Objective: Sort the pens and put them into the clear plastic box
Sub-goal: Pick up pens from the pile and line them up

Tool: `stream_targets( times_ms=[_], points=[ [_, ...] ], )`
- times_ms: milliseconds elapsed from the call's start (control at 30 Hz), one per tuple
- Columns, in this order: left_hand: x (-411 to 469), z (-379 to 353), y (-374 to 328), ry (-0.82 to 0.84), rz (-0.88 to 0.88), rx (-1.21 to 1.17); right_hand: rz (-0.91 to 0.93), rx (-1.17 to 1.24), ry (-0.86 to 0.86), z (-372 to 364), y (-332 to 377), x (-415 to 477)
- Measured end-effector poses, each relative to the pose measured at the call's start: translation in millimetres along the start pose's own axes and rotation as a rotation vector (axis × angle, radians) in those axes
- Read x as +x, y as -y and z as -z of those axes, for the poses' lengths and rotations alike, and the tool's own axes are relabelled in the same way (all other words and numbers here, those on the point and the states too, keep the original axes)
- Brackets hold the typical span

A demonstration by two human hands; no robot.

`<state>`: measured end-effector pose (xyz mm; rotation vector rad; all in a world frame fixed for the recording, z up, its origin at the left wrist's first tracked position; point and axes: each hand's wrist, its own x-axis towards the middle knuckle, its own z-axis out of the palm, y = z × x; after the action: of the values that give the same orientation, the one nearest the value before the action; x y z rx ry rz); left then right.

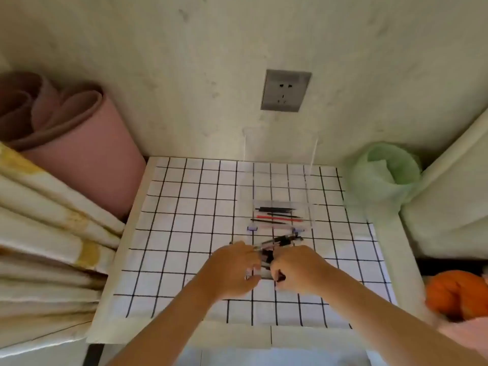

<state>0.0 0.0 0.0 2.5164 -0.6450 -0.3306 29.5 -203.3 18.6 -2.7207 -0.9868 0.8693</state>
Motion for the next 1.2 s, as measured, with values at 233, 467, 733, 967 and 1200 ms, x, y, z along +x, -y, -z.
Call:
stream_targets(
  times_ms=[233,467,733,967,1200],
  points=[
    [-9,-57,32,-0.232,-0.332,0.157,0.097,-0.191,-0.206,-31,-14,4],
    [-24,-75,30,-0.372,-0.405,0.341,0.071,-0.260,-0.461,-57,-6,-13],
    [-63,-65,-4,-0.460,-0.233,0.330,0.001,-0.156,-0.604,-86,26,-48],
    [-76,-51,-33,-0.425,-0.098,0.310,0.004,-0.031,-0.559,-80,38,-58],
    [-64,-32,-39,-0.270,-0.026,0.213,-0.045,0.020,-0.513,-68,43,-62]
  ],
)
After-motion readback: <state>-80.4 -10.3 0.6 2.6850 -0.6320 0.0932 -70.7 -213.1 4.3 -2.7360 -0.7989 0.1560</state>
